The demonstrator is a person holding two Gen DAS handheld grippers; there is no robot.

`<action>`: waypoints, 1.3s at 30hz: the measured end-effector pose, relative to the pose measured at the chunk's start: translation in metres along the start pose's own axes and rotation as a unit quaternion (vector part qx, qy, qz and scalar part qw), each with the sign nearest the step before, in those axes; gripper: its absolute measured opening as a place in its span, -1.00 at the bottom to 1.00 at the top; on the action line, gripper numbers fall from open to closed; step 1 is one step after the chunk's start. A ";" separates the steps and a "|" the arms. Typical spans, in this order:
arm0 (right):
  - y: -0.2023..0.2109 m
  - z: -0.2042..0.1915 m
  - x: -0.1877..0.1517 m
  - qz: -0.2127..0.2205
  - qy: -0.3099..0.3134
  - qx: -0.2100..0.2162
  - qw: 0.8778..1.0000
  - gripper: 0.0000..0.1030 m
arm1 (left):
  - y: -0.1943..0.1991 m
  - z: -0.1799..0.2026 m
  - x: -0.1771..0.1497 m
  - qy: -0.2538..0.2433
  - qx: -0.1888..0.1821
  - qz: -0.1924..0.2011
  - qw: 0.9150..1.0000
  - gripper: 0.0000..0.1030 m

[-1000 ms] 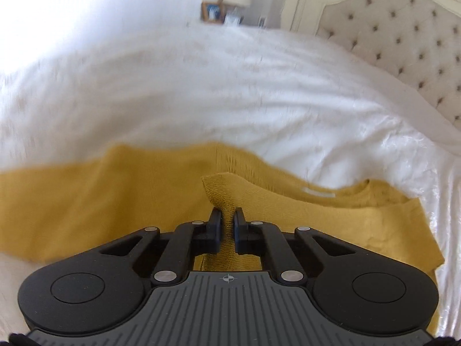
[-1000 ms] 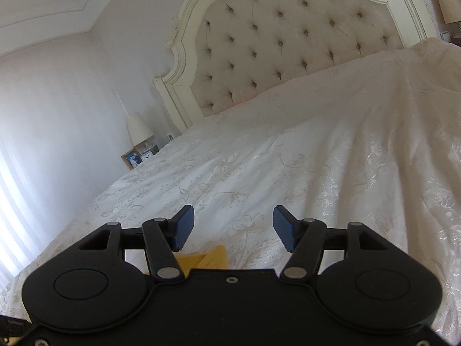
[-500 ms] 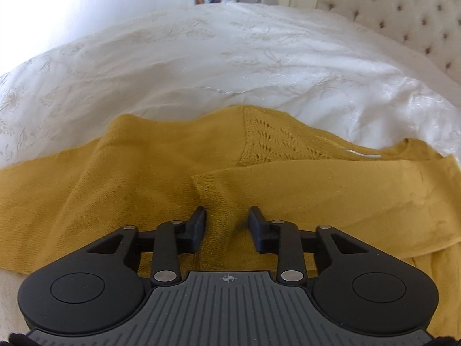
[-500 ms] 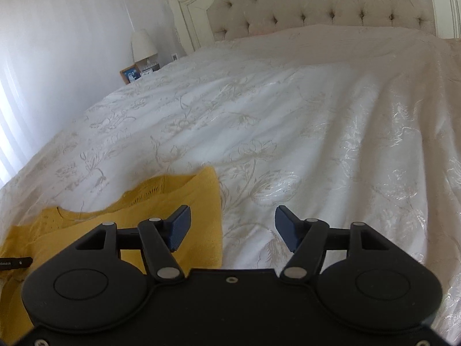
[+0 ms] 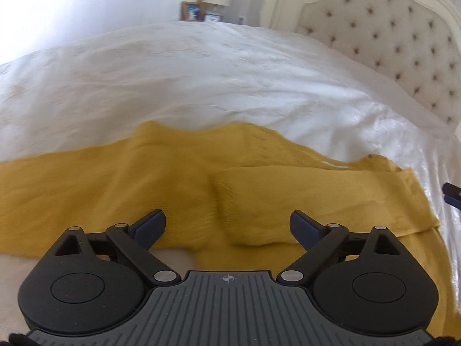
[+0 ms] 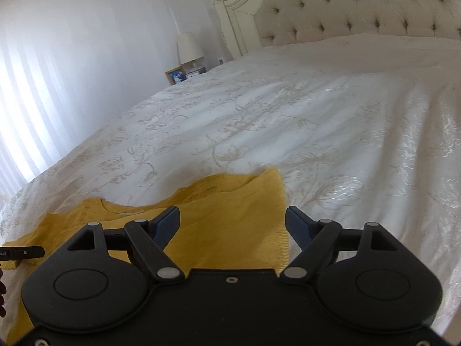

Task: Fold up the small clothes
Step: 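Grasp the other sleeve cuff with the left gripper and lift it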

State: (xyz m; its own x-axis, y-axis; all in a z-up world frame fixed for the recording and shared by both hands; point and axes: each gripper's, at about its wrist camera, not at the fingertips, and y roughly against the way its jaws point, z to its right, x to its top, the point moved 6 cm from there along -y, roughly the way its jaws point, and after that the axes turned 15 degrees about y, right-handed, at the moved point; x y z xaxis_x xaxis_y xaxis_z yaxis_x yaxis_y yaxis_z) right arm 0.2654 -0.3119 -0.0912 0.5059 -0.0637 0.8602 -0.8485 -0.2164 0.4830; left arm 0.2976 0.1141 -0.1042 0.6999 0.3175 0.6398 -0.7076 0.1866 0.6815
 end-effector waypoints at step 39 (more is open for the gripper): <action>-0.023 -0.069 -0.017 0.006 0.055 0.092 0.994 0.73 | 0.076 -0.240 0.078 0.276 0.160 0.161 0.934 -0.87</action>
State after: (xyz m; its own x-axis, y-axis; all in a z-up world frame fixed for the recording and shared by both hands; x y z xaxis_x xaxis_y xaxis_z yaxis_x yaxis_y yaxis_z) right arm 0.2653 -0.2382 -0.1061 0.4667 0.0381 0.8836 -0.8067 -0.3911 0.4430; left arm 0.2750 0.3763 -0.0877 0.2370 0.7569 0.6090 -0.7450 -0.2607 0.6140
